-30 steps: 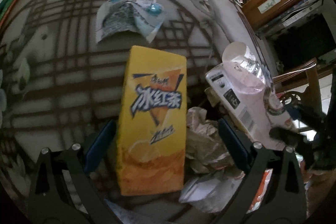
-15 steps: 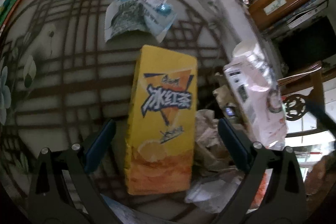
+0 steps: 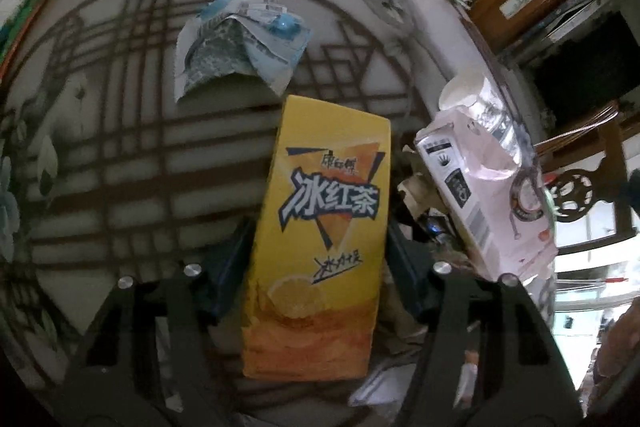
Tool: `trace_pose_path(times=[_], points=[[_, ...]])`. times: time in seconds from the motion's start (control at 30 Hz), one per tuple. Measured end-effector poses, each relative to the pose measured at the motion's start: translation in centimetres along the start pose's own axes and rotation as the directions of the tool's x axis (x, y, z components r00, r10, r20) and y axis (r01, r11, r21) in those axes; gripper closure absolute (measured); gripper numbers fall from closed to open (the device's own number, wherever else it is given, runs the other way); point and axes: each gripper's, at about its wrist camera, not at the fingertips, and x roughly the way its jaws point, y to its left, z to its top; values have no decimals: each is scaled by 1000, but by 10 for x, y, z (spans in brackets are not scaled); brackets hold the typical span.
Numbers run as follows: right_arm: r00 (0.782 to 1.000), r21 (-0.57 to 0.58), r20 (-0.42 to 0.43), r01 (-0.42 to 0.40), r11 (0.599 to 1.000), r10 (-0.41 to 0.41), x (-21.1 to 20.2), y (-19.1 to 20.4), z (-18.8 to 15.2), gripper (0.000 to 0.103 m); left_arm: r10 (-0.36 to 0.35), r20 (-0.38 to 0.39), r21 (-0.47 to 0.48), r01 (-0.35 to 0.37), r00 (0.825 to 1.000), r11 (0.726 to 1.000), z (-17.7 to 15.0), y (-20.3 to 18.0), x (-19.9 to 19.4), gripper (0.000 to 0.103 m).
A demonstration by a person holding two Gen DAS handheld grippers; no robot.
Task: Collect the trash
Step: 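Grasp the yellow iced tea carton with the left gripper while the right gripper lifts the pink-white bag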
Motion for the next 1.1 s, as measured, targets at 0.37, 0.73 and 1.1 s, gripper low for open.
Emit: trace_pose_path(times=[0.37, 0.73, 1.1], points=[[991, -331, 128, 71, 941, -30, -19, 65, 7, 9, -12, 46, -65, 15, 999, 998, -8, 20, -20, 43], [991, -359, 115, 105, 927, -68, -5, 62, 3, 8, 11, 109, -117, 2, 994, 993, -3, 39, -42, 43], [833, 29, -387, 439, 898, -394, 98, -48, -5, 8, 75, 147, -112, -59, 986, 992, -7, 41, -55, 42]])
